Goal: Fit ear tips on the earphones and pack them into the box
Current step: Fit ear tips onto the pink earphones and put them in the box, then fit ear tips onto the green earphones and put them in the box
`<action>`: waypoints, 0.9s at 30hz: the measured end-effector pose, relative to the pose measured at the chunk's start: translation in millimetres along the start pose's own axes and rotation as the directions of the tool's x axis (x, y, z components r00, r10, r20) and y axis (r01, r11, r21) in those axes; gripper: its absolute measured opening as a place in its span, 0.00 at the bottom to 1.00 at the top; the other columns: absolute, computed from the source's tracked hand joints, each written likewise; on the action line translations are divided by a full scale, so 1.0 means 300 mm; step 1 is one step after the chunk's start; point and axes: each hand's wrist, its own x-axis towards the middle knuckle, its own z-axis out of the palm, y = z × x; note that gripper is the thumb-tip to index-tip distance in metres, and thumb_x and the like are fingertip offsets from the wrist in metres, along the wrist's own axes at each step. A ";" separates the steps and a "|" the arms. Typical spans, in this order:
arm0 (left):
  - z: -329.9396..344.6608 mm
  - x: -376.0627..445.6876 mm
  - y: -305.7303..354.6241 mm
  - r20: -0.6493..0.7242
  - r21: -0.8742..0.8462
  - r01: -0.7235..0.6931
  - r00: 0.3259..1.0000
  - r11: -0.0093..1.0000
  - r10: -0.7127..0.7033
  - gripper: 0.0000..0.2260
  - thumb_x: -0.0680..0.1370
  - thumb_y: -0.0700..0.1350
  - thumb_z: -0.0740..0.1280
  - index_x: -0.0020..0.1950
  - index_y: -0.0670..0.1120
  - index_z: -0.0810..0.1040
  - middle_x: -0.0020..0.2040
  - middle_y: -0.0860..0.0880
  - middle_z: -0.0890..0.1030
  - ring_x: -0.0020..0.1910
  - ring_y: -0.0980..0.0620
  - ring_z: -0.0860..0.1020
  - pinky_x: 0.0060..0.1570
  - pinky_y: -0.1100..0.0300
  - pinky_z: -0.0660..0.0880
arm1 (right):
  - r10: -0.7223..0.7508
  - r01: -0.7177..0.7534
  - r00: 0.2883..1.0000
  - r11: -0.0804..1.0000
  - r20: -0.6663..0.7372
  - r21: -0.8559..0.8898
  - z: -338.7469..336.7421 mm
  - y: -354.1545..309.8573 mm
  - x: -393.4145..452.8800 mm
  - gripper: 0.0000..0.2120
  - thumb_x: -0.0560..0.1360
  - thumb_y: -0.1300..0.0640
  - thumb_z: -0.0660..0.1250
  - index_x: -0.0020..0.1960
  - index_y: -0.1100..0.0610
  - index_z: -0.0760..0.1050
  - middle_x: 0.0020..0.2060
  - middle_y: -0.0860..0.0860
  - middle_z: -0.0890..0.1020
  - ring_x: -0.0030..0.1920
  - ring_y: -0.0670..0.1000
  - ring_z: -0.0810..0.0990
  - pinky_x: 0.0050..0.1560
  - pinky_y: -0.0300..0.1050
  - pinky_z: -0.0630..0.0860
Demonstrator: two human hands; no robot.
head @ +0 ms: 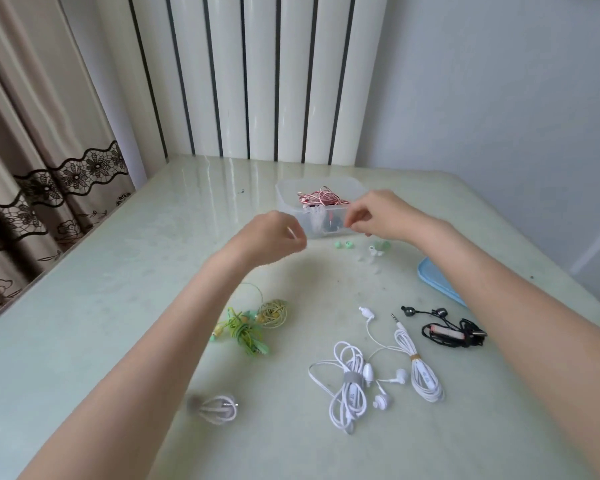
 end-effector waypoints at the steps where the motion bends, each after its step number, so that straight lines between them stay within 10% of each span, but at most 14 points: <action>1: -0.019 -0.024 0.013 0.108 0.140 -0.006 0.994 0.990 -0.009 0.07 0.74 0.46 0.66 0.50 0.47 0.80 0.47 0.49 0.79 0.48 0.50 0.76 0.48 0.61 0.71 | 0.017 -0.017 1.000 1.000 -0.006 -0.021 0.018 0.013 -0.003 0.08 0.72 0.67 0.65 0.48 0.61 0.81 0.45 0.57 0.83 0.41 0.53 0.79 0.43 0.37 0.71; 6: -0.011 -0.128 0.045 0.427 0.320 -0.002 0.893 0.947 -0.143 0.15 0.71 0.52 0.70 0.57 0.51 0.76 0.50 0.53 0.77 0.50 0.48 0.78 0.53 0.58 0.72 | 0.129 -0.129 0.992 0.983 -0.008 -0.130 0.099 0.052 -0.020 0.08 0.72 0.65 0.65 0.49 0.62 0.80 0.51 0.59 0.81 0.54 0.58 0.79 0.45 0.37 0.65; 11: 0.000 -0.193 0.010 0.407 0.303 -0.031 0.908 0.952 -0.100 0.13 0.69 0.49 0.72 0.53 0.50 0.78 0.43 0.56 0.76 0.44 0.53 0.75 0.47 0.60 0.72 | 0.206 -0.213 0.974 0.975 -0.100 -0.068 0.133 -0.013 0.002 0.11 0.72 0.69 0.60 0.51 0.65 0.78 0.52 0.62 0.80 0.55 0.59 0.78 0.49 0.43 0.71; 16: -0.080 -0.216 0.030 0.287 -0.314 0.063 0.957 0.947 0.032 0.07 0.70 0.42 0.72 0.46 0.47 0.77 0.40 0.53 0.77 0.38 0.54 0.77 0.43 0.65 0.75 | 0.124 -0.092 0.967 0.984 -0.224 0.149 0.105 -0.073 -0.020 0.08 0.69 0.69 0.63 0.41 0.63 0.81 0.40 0.56 0.83 0.40 0.54 0.79 0.45 0.41 0.75; 22: 0.007 -0.148 0.033 0.241 -0.788 0.244 0.967 0.566 -0.081 0.05 0.75 0.41 0.67 0.48 0.42 0.74 0.43 0.46 0.81 0.42 0.49 0.82 0.45 0.62 0.79 | 0.220 -0.119 0.975 0.526 0.000 0.842 0.113 -0.115 -0.154 0.04 0.70 0.71 0.67 0.41 0.65 0.79 0.34 0.56 0.79 0.35 0.51 0.78 0.40 0.36 0.77; 24: 0.054 -0.117 0.010 0.215 -0.733 0.275 0.961 0.623 -0.171 0.04 0.75 0.39 0.67 0.47 0.41 0.73 0.41 0.44 0.80 0.38 0.49 0.81 0.43 0.61 0.80 | 0.226 -0.128 0.973 0.334 0.053 0.934 0.130 -0.107 -0.178 0.07 0.70 0.73 0.66 0.48 0.72 0.77 0.37 0.57 0.79 0.38 0.50 0.79 0.41 0.31 0.79; 27: 0.083 -0.071 -0.010 0.114 -0.392 0.262 0.965 0.882 -0.236 0.04 0.74 0.40 0.68 0.45 0.43 0.73 0.38 0.47 0.76 0.35 0.52 0.76 0.39 0.63 0.77 | 0.257 -0.135 0.965 0.340 0.046 0.931 0.152 -0.088 -0.210 0.04 0.70 0.74 0.66 0.41 0.67 0.76 0.36 0.56 0.78 0.38 0.50 0.77 0.39 0.30 0.78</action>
